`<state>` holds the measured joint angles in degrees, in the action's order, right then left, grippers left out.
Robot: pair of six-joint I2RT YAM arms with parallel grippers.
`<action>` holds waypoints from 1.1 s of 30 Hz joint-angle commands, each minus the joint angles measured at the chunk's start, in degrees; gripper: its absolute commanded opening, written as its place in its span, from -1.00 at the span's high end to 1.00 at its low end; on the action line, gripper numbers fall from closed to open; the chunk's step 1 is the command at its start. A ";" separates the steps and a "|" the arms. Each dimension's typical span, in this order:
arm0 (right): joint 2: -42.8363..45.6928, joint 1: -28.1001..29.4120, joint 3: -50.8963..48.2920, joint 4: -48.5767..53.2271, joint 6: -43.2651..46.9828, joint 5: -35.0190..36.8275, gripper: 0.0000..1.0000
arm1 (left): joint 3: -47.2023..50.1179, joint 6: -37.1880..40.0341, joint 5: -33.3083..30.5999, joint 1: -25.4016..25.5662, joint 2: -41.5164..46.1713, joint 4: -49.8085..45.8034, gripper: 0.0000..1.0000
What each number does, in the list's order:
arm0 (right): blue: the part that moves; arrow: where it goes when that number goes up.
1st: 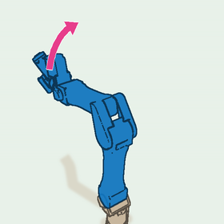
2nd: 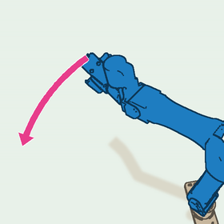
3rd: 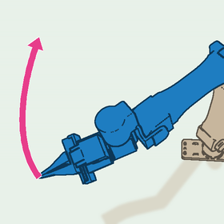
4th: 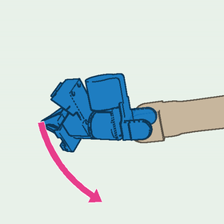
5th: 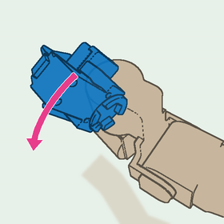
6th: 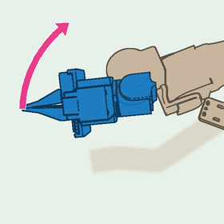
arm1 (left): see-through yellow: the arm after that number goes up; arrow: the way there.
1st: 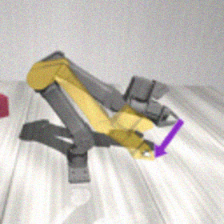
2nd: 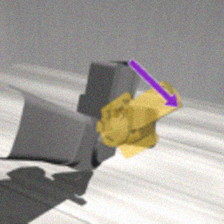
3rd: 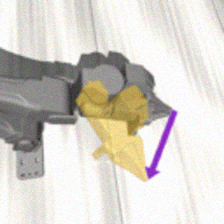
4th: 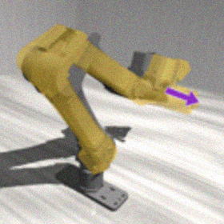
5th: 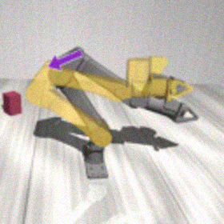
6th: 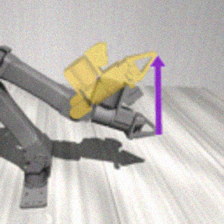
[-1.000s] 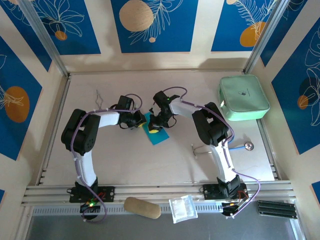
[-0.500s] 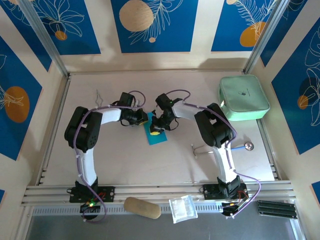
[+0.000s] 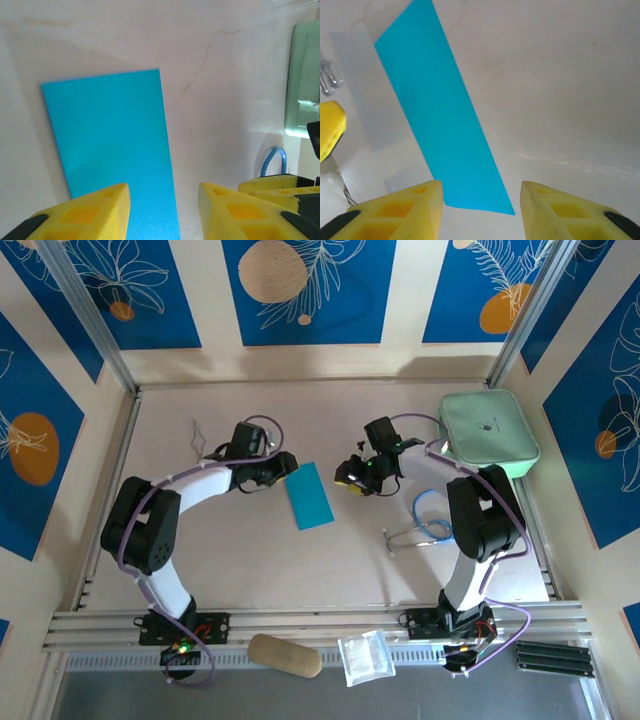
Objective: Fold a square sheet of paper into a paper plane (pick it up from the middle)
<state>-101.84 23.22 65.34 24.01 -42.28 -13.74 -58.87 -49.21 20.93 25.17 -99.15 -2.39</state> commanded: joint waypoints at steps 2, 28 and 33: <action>0.40 0.46 -1.89 -1.98 -0.97 -3.86 0.07 | 2.51 -8.06 -5.90 3.91 0.06 1.11 0.25; -5.42 5.94 -1.16 4.50 9.57 -5.50 0.16 | 4.73 -12.21 -13.66 5.79 -8.40 -2.19 0.50; -6.24 6.92 -0.66 5.26 9.94 -4.90 0.18 | 4.64 -12.68 -14.05 5.86 -8.42 -3.15 0.52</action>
<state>-107.13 29.52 63.26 27.20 -33.82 -18.00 -56.03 -61.06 8.82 30.89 -105.30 -0.86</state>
